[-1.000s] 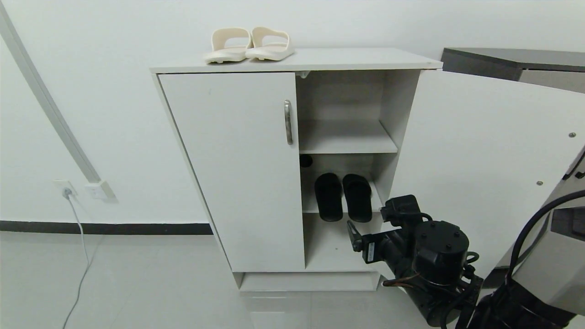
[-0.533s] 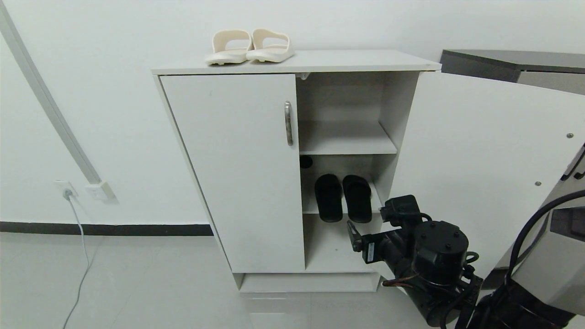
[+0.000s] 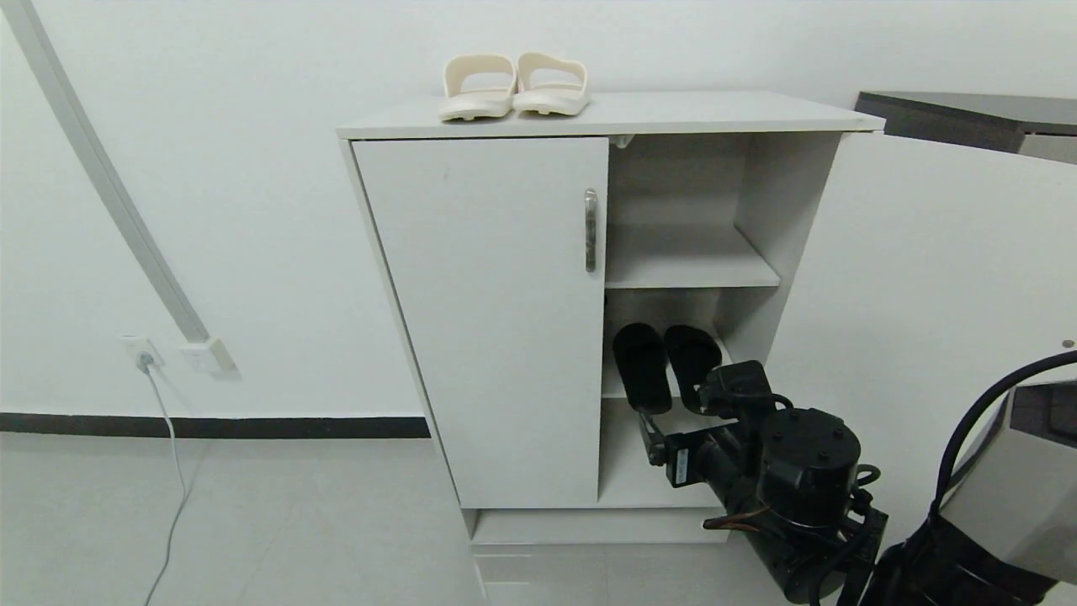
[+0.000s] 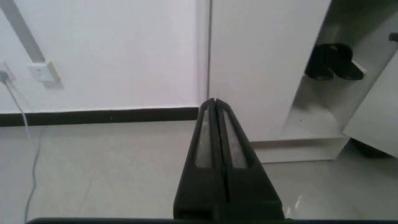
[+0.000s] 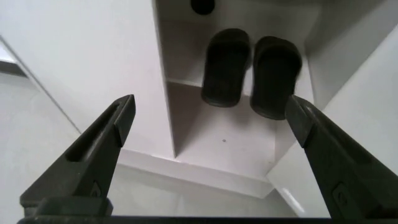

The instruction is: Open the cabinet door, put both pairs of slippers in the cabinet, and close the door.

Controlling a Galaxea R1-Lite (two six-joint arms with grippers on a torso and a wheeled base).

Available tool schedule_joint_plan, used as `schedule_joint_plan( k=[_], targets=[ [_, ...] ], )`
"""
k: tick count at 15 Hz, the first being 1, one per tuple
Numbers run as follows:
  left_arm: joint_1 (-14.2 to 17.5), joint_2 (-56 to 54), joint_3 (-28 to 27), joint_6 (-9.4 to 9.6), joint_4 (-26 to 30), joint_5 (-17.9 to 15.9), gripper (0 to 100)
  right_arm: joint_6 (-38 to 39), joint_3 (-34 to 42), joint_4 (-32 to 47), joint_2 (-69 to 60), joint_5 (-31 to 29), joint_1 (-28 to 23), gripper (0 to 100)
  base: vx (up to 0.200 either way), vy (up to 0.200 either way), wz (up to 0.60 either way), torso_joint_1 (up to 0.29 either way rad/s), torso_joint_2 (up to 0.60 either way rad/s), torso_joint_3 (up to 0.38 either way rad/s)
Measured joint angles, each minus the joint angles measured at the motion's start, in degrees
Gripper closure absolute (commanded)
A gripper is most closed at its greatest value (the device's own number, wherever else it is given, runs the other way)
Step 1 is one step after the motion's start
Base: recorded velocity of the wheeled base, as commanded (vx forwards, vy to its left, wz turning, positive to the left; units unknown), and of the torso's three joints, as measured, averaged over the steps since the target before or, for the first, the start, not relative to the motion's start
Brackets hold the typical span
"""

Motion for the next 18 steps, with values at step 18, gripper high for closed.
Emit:
schedule_joint_plan(
  k=[18],
  targets=[
    [0.0, 0.0, 0.0, 0.02, 0.0, 0.3, 100, -1.6, 1.6, -5.0, 1.0, 0.4, -0.1, 0, 0.000, 0.089, 0.00, 0.003, 0.00, 0.001]
  ],
)
